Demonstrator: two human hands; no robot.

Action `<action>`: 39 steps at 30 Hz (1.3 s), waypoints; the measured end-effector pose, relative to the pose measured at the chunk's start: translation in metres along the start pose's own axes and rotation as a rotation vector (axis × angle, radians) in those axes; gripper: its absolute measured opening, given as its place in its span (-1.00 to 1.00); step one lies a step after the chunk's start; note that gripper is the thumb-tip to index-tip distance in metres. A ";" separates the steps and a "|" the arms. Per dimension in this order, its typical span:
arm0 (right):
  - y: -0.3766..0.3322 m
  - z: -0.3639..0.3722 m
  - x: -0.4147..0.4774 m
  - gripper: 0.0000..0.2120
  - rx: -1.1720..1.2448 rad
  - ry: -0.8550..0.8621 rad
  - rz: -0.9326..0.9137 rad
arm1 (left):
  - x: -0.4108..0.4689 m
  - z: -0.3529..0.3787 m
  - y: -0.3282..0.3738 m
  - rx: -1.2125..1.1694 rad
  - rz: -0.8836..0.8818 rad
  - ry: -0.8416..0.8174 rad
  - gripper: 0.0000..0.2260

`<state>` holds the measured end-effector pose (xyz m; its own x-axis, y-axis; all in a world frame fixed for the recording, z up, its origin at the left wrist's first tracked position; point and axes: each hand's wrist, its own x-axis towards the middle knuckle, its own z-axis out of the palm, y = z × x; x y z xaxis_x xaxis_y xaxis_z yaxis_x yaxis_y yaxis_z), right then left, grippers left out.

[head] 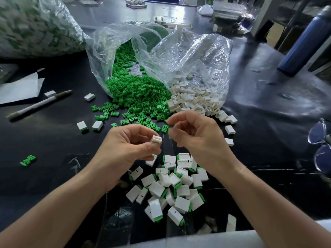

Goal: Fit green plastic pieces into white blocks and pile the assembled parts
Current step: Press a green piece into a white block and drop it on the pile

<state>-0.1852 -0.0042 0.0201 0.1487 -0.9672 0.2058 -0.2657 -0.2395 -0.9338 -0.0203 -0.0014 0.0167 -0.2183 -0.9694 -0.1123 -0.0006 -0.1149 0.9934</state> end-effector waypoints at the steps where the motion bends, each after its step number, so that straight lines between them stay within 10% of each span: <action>1: -0.001 -0.001 0.000 -0.76 0.028 -0.001 -0.001 | 0.000 0.001 0.000 0.011 0.002 -0.001 -0.82; 19: 0.003 0.003 -0.002 -0.81 -0.113 -0.176 0.103 | -0.003 0.002 0.002 0.102 0.039 0.009 -0.79; 33: -0.003 0.004 -0.008 -0.84 -0.621 -0.334 -0.206 | -0.011 -0.004 -0.001 0.504 0.253 -0.018 -0.92; 39: -0.009 0.008 -0.011 -0.84 -0.419 -0.212 -0.215 | -0.014 -0.003 0.002 0.114 0.155 -0.019 -0.88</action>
<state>-0.1763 0.0093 0.0242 0.4200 -0.8645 0.2761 -0.5604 -0.4864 -0.6704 -0.0142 0.0111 0.0201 -0.2427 -0.9692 0.0417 -0.0760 0.0618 0.9952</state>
